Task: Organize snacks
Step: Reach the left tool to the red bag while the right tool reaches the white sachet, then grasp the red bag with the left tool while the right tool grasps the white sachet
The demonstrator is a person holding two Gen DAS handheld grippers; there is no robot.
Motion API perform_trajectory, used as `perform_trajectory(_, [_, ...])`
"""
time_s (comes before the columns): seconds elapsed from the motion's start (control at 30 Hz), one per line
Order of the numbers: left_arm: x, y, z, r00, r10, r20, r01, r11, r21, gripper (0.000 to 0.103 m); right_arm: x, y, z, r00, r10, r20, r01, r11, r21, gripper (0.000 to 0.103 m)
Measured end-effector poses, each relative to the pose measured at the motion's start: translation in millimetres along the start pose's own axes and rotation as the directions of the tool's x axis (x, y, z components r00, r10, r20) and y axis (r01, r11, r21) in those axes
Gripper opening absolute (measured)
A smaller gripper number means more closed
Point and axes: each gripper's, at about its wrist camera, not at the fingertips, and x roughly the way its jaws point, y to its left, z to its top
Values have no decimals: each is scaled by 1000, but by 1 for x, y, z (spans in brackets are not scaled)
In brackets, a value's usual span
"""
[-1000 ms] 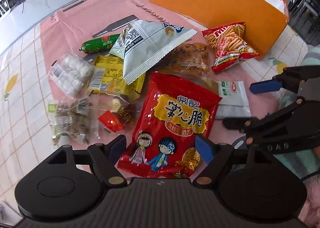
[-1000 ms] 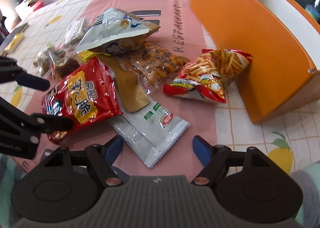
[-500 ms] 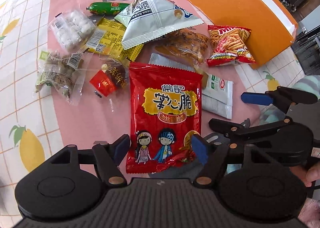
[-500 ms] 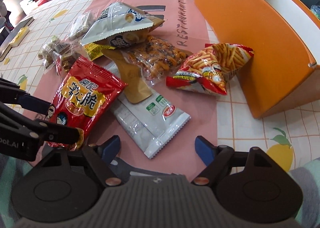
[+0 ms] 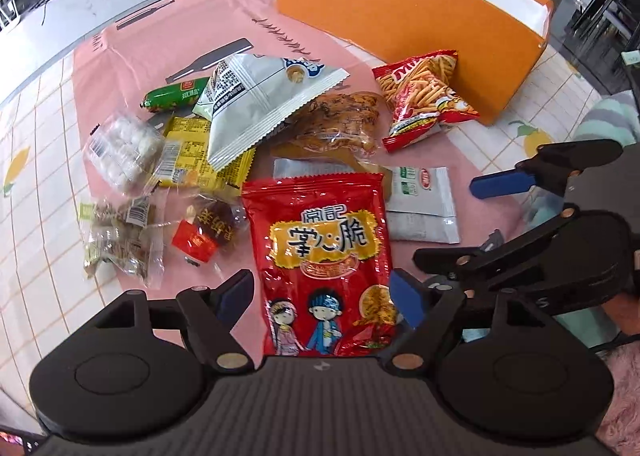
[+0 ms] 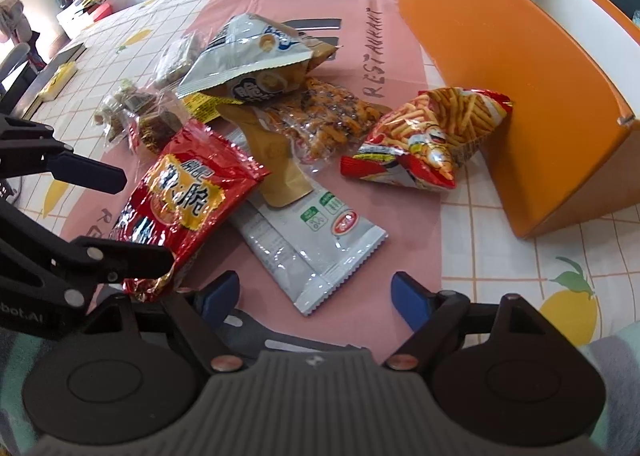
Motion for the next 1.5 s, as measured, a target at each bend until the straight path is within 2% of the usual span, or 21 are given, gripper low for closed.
perform_trajectory(0.07, [5,4,2,1000,10,-24,-11,1000,-20,90,-1,-4,1,1000,15,8,-15,1000,28,81])
perform_trajectory(0.17, [9,14,2,998,-52,-31,48,991,-122,90,-3,-2,1,1000,10,17,-10,1000,17,78])
perform_trajectory(0.27, [7,19,1,999,-38,-26,30,966,-256,90,-10,9,-2,998,-39,50,43,996,-82,78])
perform_trajectory(0.33, [10,14,3,999,-16,-41,4,961,-277,90,-11,16,-2,996,-75,58,82,986,-147,79])
perform_trajectory(0.43, [14,5,5,998,22,-52,-35,964,-265,95,-8,19,1,998,-56,21,59,977,-206,79])
perform_trajectory(0.6, [22,8,8,997,11,-71,-30,963,-268,98,-6,20,12,999,-26,-20,18,945,-326,79])
perform_trajectory(0.73, [22,4,13,998,34,-62,-48,969,-241,98,1,18,24,996,32,-83,-61,927,-370,83])
perform_trajectory(0.87, [27,12,13,997,13,-77,-35,956,-291,98,9,27,27,996,37,-83,-70,887,-457,83])
perform_trajectory(1.0, [23,17,10,994,43,-101,-70,955,-288,97,15,28,32,993,77,-90,-110,877,-467,83])
perform_trajectory(1.13, [15,29,1,988,74,-134,-111,949,-294,96,23,24,39,991,97,-95,-128,897,-423,83])
perform_trajectory(1.2, [12,30,-2,988,97,-123,-128,952,-280,96,27,24,42,988,111,-108,-146,901,-409,83])
perform_trajectory(1.37, [9,22,-10,989,121,-91,-134,978,-161,97,23,28,37,984,137,-116,-175,884,-434,79])
perform_trajectory(1.5, [14,27,-14,992,101,-72,-114,973,-200,97,22,22,41,984,147,-101,-175,900,-399,79])
